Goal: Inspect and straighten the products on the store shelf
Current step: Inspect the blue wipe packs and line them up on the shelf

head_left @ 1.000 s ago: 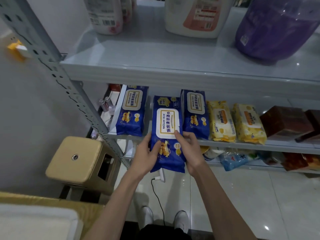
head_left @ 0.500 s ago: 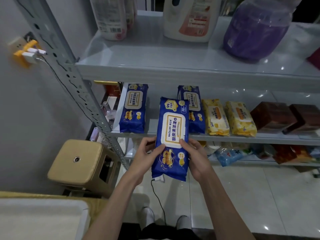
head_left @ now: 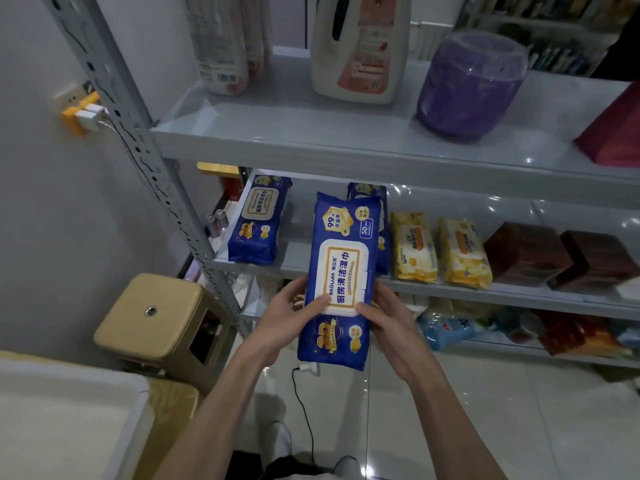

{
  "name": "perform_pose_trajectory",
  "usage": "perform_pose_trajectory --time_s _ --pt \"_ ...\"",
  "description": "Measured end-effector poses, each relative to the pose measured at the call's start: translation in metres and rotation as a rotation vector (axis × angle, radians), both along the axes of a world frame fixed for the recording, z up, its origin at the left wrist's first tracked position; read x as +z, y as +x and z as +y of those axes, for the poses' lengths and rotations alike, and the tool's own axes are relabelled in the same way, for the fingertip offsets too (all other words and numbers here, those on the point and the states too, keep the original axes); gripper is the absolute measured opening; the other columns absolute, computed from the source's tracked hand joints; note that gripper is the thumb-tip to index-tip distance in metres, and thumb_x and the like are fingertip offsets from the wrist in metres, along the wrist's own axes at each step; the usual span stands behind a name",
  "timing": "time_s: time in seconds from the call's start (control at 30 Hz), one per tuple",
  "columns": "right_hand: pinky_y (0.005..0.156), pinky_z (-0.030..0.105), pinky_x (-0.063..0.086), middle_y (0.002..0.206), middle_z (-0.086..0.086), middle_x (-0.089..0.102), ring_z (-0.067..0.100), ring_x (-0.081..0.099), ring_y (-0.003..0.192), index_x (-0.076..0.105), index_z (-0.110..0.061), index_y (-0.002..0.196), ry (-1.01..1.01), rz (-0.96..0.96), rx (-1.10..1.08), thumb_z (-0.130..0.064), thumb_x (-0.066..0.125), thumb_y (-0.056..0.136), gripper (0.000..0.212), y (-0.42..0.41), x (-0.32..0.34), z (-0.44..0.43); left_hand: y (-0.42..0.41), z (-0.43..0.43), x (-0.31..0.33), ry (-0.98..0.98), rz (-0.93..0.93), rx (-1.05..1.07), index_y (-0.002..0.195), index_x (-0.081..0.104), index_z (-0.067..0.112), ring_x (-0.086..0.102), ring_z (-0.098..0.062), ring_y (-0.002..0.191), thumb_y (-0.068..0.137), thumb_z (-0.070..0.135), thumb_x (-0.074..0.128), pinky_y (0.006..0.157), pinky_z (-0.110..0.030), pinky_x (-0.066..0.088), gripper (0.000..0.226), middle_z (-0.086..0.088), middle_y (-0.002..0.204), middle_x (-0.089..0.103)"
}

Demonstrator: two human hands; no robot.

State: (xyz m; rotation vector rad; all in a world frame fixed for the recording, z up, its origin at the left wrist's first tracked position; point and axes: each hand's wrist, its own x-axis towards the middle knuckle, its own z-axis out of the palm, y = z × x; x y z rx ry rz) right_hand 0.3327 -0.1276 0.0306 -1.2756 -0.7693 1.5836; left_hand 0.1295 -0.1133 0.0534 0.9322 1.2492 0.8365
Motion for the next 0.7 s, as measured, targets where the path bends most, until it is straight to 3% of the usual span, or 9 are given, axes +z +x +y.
perform_pose_trajectory --time_s 0.2,0.4,0.53,0.7 --pt "0.082 0.035 0.062 0.124 -0.001 0.073 0.018 0.072 0.112 0.057 -0.025 0.135 0.004 -0.038 0.021 -0.024 0.08 0.077 0.062 0.029 0.005 -0.01 0.022 -0.017 0.005 0.025 0.033 -0.076 0.139 0.048 0.032 0.072 -0.005 0.103 0.086 0.021 0.078 0.073 -0.027 0.061 0.062 0.008 0.126 0.064" --pt "0.088 0.039 0.061 0.127 0.002 0.071 0.019 0.069 0.117 0.057 -0.022 0.13 0.018 -0.047 0.078 -0.019 0.081 0.075 0.06 0.048 0.002 -0.017 0.029 -0.025 0.003 0.023 -0.011 -0.116 0.141 0.046 0.035 0.072 -0.003 0.102 0.087 0.009 0.076 0.072 -0.027 0.061 0.067 0.007 0.122 0.065" --pt "0.093 0.042 0.058 0.128 0.009 0.069 0.025 0.066 0.123 0.053 -0.014 0.131 0.014 0.005 0.077 -0.012 0.08 0.073 0.064 0.051 -0.005 -0.019 0.029 -0.023 0.0 0.075 0.008 -0.185 0.147 0.042 0.042 0.068 -0.011 0.116 0.084 0.012 0.08 0.085 -0.037 0.062 0.079 0.005 0.13 0.067" --pt "0.085 0.034 0.061 0.126 0.008 0.07 0.022 0.068 0.119 0.054 -0.014 0.131 0.045 0.04 0.072 -0.009 0.078 0.074 0.062 0.049 -0.001 -0.017 0.029 -0.019 0.002 0.088 -0.02 -0.192 0.15 0.038 0.043 0.068 -0.011 0.117 0.083 0.014 0.082 0.086 -0.036 0.061 0.085 0.011 0.125 0.069"
